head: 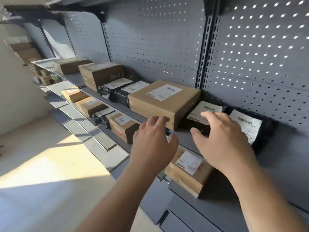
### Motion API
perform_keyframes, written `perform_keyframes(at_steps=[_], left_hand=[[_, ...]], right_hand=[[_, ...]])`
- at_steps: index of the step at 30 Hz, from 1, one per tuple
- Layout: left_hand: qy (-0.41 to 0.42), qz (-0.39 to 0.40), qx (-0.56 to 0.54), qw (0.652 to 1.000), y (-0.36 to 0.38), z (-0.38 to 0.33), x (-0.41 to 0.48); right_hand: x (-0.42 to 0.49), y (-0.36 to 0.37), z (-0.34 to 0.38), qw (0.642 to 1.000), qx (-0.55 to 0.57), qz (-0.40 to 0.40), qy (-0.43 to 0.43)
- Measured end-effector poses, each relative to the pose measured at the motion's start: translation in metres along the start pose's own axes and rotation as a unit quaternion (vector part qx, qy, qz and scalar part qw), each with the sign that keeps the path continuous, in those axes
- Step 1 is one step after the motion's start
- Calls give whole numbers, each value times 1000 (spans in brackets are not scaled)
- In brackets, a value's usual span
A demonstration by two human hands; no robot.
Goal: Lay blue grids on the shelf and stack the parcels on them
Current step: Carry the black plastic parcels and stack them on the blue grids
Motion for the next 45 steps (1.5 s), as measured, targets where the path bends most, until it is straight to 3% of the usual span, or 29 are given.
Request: perform_keyframes(at_steps=[14, 24, 33, 39, 45], left_hand=[[148, 58, -3, 987, 76, -87, 114], [223, 117, 20, 967, 114, -99, 164], [249, 193, 99, 944, 142, -94, 178], [237, 225, 68, 943, 156, -92, 182], [240, 205, 46, 948, 164, -97, 178]], right_hand=[[60, -18, -91, 982, -24, -55, 180], [95, 3, -103, 958, -5, -53, 282], [120, 43, -113, 941, -19, 2, 338], [113, 54, -127, 943, -41, 2, 330], [104, 43, -138, 945, -43, 1, 324]])
Point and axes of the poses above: each hand's wrist, its own x-axis towards the middle knuckle, its own y-axis out of the palm, z = x × y, the point moved 2 cm from there along x, towards the middle knuckle
